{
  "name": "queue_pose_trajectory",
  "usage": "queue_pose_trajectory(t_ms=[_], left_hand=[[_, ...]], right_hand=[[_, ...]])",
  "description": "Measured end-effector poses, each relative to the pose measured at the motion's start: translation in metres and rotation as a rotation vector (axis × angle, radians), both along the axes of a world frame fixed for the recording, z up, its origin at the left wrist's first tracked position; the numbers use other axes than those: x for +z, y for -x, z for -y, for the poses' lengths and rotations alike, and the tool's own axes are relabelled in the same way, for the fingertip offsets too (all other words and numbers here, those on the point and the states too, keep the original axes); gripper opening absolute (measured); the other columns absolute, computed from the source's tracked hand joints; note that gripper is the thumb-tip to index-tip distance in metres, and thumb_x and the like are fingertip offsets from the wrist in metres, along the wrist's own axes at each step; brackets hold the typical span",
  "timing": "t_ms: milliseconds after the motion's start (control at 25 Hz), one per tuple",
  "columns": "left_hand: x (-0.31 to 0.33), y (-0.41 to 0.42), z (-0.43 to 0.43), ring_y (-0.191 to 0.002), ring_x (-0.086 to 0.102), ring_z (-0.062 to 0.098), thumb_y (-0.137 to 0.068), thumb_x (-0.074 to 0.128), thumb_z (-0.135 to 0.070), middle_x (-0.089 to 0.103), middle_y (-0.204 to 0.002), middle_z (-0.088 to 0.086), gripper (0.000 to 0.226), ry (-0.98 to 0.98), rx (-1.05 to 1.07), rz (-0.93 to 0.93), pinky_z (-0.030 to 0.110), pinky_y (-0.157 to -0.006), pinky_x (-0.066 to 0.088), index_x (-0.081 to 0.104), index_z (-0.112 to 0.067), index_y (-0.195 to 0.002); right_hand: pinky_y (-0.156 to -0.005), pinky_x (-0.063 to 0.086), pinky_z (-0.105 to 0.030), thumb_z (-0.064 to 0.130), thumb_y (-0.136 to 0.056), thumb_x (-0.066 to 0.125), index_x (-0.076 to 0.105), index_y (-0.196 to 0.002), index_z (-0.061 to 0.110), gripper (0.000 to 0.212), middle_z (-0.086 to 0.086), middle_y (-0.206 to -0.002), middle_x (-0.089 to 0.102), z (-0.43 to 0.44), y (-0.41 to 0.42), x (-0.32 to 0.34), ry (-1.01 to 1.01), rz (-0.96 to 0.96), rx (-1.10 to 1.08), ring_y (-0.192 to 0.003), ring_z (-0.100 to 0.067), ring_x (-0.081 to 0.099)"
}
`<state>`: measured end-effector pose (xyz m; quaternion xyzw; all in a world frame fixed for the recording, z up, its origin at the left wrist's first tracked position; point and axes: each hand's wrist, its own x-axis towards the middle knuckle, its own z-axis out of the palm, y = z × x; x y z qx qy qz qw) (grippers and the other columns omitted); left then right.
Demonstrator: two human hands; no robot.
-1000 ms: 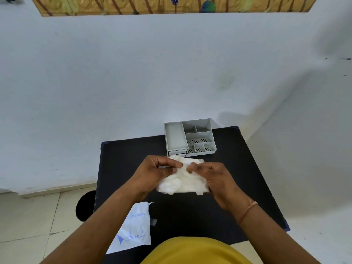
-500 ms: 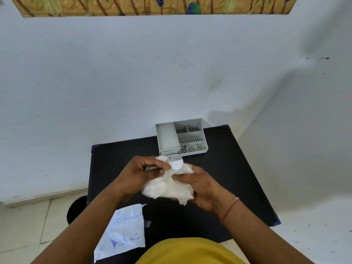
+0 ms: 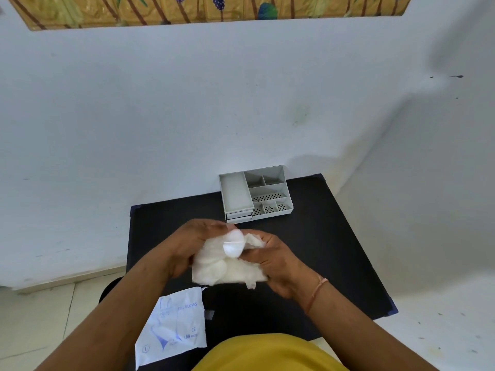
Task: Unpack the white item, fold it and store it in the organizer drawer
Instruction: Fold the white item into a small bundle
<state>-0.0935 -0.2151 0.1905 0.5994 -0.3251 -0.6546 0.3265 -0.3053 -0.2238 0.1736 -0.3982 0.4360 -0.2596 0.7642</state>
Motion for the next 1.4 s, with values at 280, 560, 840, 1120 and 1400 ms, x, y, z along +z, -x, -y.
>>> queue_pose_trajectory(t_ms=[280, 560, 840, 1120, 1400], left_hand=[[-0.009, 0.002, -0.005, -0.106, 0.08, 0.036, -0.066, 0.096, -0.025, 0.085, -0.111, 0.014, 0.052, -0.037, 0.03, 0.001, 0.054, -0.093, 0.065, 0.082, -0.013, -0.115], [-0.008, -0.007, 0.0, -0.078, 0.081, 0.014, -0.075, 0.092, -0.006, 0.086, -0.085, 0.001, 0.024, 0.114, -0.158, 0.274, 0.029, -0.067, 0.06, 0.087, -0.029, -0.081], [-0.003, -0.006, 0.007, -0.093, 0.081, 0.021, -0.077, 0.093, -0.009, 0.086, -0.099, 0.008, 0.028, 0.143, -0.424, 0.289, 0.037, -0.08, 0.066, 0.084, -0.017, -0.102], [-0.003, 0.007, 0.008, -0.104, 0.079, 0.035, -0.063, 0.093, -0.063, 0.081, -0.12, 0.018, 0.077, 0.0, 0.043, -0.088, 0.052, -0.088, 0.065, 0.079, -0.016, -0.123], [-0.008, 0.045, -0.019, -0.117, 0.076, 0.04, -0.087, 0.078, -0.037, 0.079, -0.128, 0.019, 0.054, -0.111, 0.203, -0.3, 0.06, -0.089, 0.065, 0.069, -0.013, -0.135]], right_hand=[[-0.086, 0.064, -0.051, 0.003, -0.09, 0.076, 0.068, -0.133, 0.008, 0.045, -0.028, -0.131, 0.072, 0.005, 0.006, -0.006, -0.087, 0.003, -0.09, -0.119, -0.045, 0.072], [-0.112, 0.048, -0.057, 0.062, -0.104, 0.042, 0.066, -0.143, 0.01, 0.07, -0.024, -0.144, 0.066, 0.02, 0.017, 0.007, -0.391, 0.095, 0.051, -0.137, -0.043, 0.06], [-0.085, 0.066, -0.045, 0.015, -0.095, 0.078, 0.074, -0.125, 0.009, 0.031, -0.013, -0.119, 0.08, 0.014, 0.023, 0.005, -0.145, -0.168, 0.363, -0.104, -0.028, 0.078], [-0.093, 0.063, -0.055, 0.014, -0.094, 0.078, 0.073, -0.125, 0.013, 0.031, -0.013, -0.123, 0.08, 0.017, 0.028, -0.007, -0.091, -0.122, 0.109, -0.116, -0.037, 0.075], [-0.083, 0.067, -0.048, 0.016, -0.098, 0.073, 0.07, -0.127, 0.018, 0.03, -0.005, -0.116, 0.083, 0.007, 0.027, -0.007, -0.019, -0.068, -0.052, -0.107, -0.027, 0.08]])
